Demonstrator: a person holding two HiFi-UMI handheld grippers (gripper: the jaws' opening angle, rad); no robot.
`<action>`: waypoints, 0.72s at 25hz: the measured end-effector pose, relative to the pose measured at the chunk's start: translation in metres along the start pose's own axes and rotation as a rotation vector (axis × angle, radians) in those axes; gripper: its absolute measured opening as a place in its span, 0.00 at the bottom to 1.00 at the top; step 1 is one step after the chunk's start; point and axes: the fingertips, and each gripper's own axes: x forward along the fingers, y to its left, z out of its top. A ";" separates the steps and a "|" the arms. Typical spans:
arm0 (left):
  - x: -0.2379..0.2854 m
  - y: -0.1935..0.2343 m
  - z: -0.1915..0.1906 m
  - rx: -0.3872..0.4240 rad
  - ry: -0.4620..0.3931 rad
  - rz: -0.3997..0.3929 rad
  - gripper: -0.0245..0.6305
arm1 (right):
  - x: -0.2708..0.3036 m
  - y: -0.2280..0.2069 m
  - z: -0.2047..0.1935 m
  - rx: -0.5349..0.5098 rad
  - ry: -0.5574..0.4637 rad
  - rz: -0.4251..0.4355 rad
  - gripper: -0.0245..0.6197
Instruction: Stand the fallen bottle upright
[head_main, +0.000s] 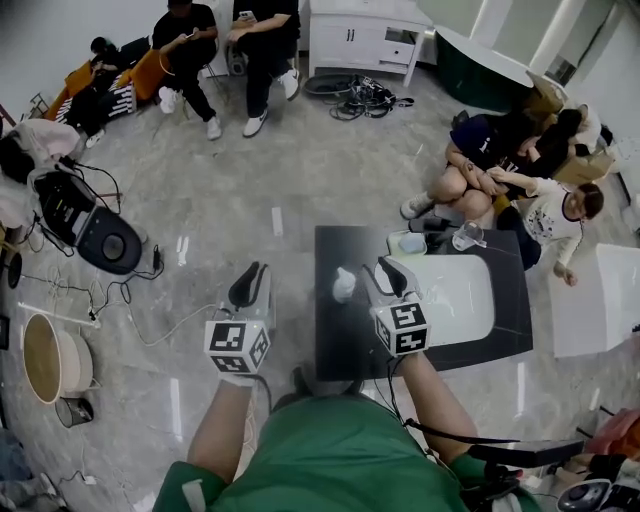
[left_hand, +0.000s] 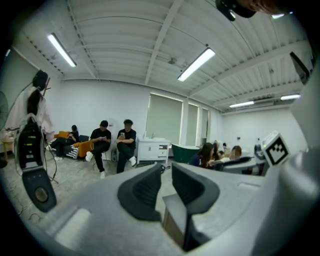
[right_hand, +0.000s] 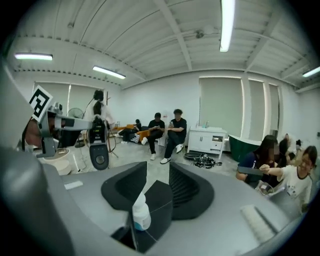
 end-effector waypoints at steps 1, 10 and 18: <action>0.002 -0.001 0.007 0.007 -0.013 -0.001 0.14 | -0.006 -0.007 0.009 0.018 -0.027 -0.014 0.25; 0.008 -0.021 0.063 0.069 -0.122 -0.024 0.12 | -0.063 -0.048 0.076 0.094 -0.243 -0.105 0.12; 0.001 -0.050 0.102 0.113 -0.197 -0.060 0.10 | -0.115 -0.064 0.115 0.049 -0.385 -0.181 0.12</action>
